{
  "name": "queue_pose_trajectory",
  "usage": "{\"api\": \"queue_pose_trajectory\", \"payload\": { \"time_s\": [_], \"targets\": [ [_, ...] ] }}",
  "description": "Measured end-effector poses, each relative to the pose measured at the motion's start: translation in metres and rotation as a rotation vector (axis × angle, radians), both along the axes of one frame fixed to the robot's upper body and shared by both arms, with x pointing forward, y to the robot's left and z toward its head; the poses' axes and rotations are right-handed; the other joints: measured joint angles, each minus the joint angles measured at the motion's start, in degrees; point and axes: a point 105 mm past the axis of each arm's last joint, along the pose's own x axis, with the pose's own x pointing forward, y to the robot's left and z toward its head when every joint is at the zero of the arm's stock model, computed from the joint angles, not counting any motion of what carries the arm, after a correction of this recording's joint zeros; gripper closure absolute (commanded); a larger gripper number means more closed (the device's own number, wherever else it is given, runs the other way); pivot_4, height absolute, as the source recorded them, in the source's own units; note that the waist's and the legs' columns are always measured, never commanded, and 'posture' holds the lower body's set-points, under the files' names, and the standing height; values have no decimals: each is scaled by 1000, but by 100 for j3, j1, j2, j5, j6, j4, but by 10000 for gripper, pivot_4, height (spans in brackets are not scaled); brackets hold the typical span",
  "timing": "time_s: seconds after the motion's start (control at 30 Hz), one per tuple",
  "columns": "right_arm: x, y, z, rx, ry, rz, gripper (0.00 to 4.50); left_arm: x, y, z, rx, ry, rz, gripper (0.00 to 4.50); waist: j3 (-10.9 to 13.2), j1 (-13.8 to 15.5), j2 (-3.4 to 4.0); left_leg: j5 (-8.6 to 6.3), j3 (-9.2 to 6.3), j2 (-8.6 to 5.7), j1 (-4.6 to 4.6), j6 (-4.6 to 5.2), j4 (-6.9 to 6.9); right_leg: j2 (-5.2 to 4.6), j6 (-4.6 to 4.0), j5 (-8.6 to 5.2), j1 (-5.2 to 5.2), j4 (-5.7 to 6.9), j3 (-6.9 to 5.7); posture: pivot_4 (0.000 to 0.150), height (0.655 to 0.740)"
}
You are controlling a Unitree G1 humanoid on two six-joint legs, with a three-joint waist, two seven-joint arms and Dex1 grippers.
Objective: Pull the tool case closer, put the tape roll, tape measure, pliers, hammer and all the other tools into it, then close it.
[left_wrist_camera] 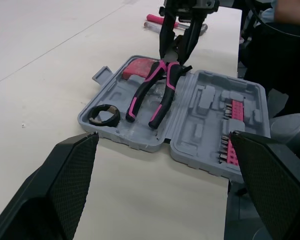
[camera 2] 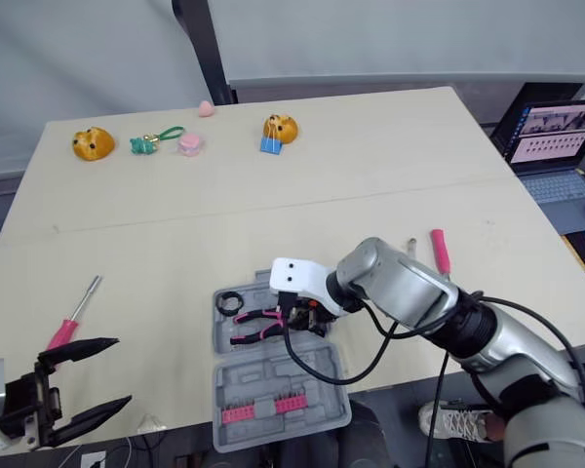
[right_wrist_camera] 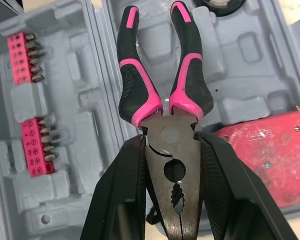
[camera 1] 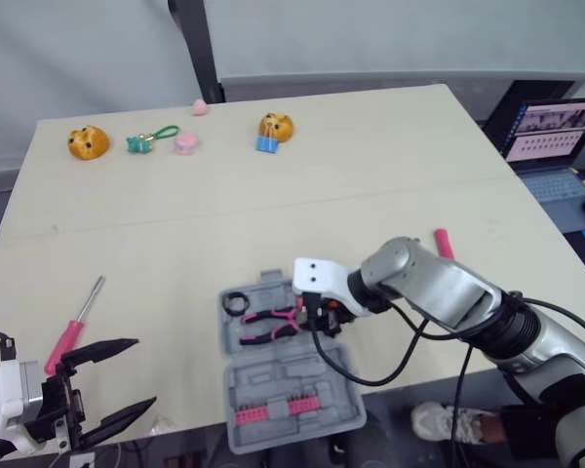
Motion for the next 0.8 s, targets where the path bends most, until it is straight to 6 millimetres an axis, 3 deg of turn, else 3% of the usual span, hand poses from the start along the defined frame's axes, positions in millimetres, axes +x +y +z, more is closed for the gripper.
{"api": "queue_pose_trajectory", "payload": {
  "time_s": [0.8],
  "targets": [
    [4, 21, -8, 65, -10, 94, 35252, -17, 6, -3, -1, -76, 22, 0, -1, -12, -1, 0, 23, 4, 2, 0, -4, 1, -1, -1, -15, 6, 13, 1500, 7155]
  ]
}}
